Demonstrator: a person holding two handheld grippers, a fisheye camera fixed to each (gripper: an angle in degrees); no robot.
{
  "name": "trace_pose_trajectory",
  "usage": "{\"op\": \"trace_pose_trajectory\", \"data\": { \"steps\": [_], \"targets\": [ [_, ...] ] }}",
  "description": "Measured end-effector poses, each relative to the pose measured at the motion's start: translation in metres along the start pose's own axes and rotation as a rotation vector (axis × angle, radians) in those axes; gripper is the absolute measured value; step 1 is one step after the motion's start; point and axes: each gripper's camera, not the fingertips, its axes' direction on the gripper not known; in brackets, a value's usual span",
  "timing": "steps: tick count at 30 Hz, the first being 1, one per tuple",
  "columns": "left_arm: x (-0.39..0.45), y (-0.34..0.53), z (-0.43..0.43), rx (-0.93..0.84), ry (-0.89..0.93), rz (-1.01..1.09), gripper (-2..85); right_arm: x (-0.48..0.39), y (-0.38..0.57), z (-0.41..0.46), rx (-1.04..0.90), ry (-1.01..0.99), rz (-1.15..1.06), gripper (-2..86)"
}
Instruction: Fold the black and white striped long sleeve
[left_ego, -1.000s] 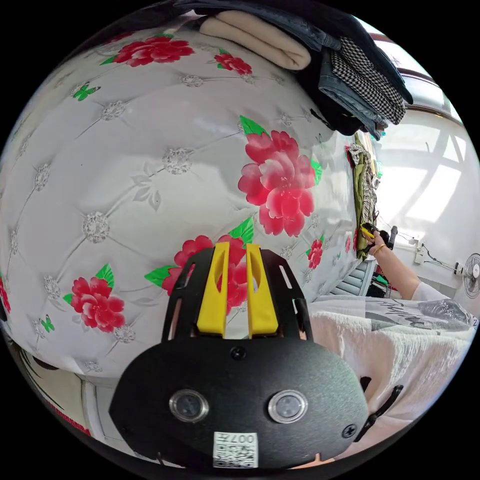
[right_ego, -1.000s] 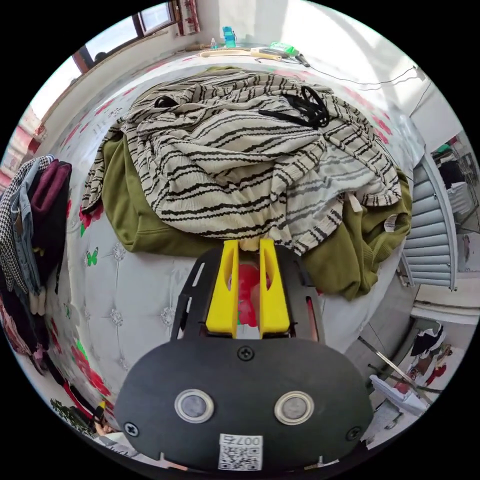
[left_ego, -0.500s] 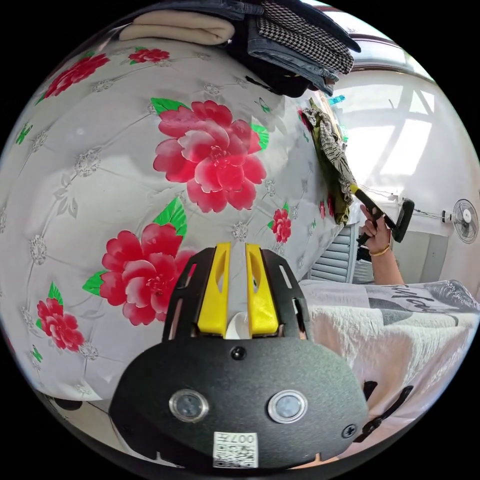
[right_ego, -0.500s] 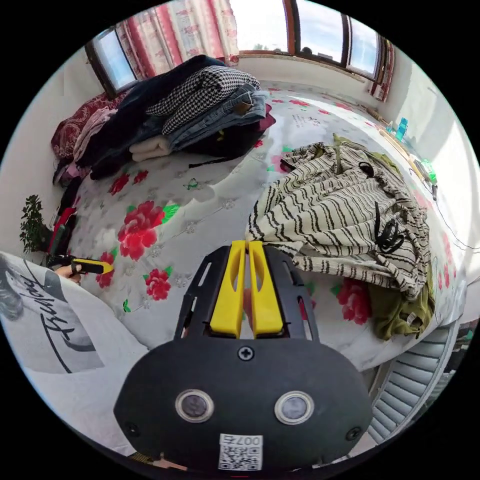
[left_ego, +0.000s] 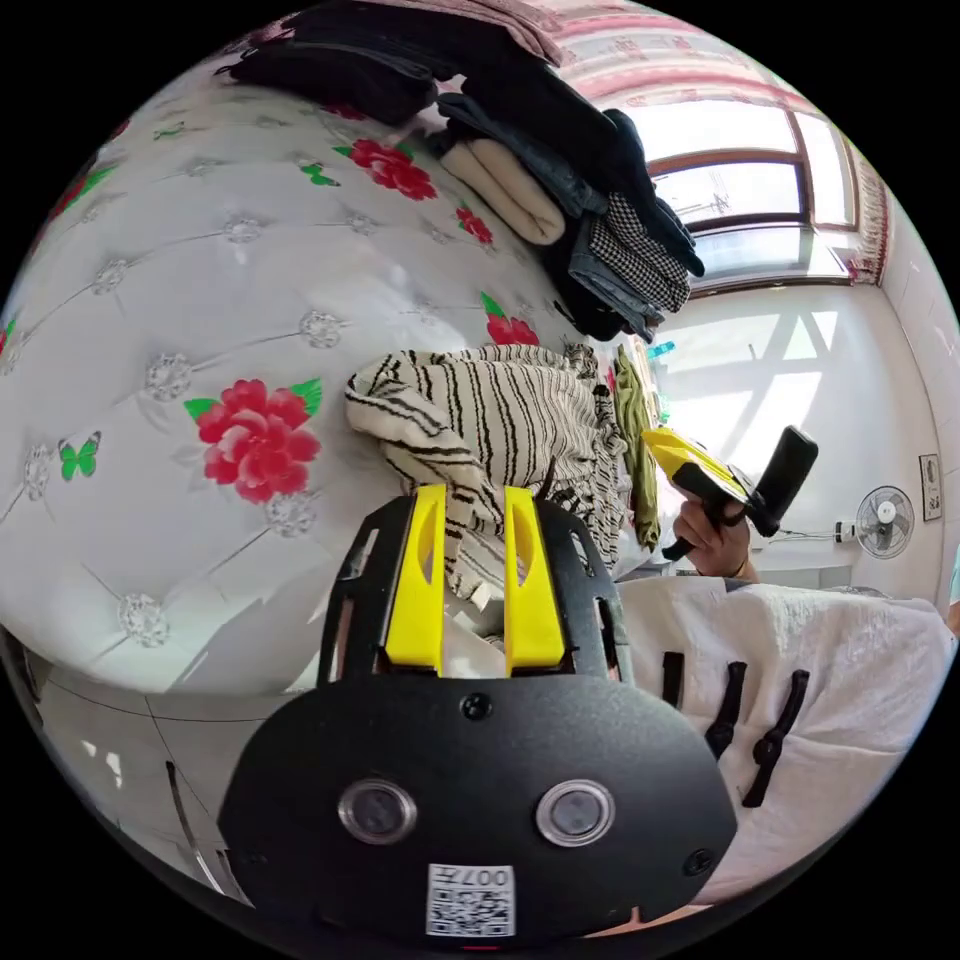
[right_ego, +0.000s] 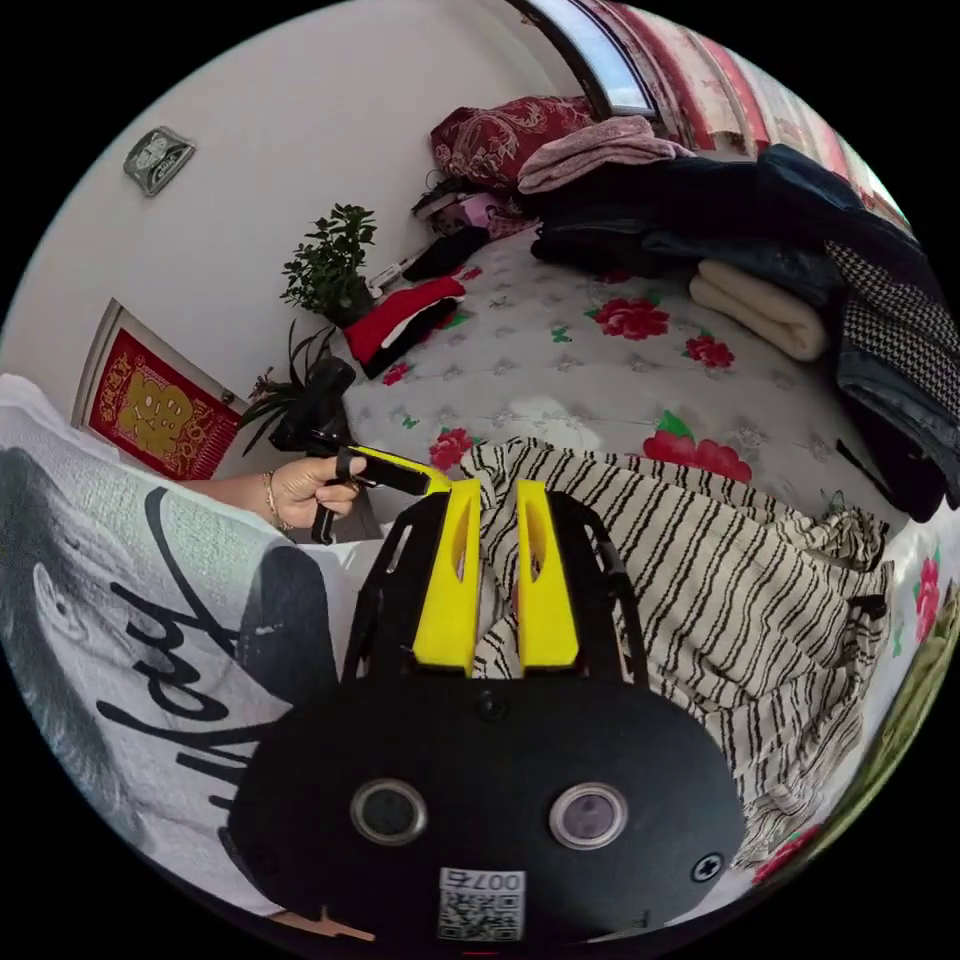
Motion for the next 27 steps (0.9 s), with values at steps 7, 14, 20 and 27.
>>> {"op": "trace_pose_trajectory", "data": {
  "steps": [7, 14, 20, 27],
  "targets": [
    [-0.024, 0.015, 0.001, -0.028, 0.043, -0.029, 9.6, 0.065, 0.105, -0.015, -0.137, 0.288, 0.38, 1.7],
    [-0.009, -0.04, 0.072, -0.199, -0.076, 0.038, 0.5, 0.061, 0.159, 0.013, -0.262, 0.412, 0.555, 1.0],
    [0.019, -0.118, 0.078, -0.103, -0.23, 0.113, -0.7, 0.011, 0.1, 0.056, -0.36, 0.224, 0.25, 0.7],
    [0.005, -0.096, 0.001, 0.158, -0.173, 0.085, 3.1, -0.011, 0.033, 0.02, -0.201, 0.062, -0.083, 4.3]
  ]
}}
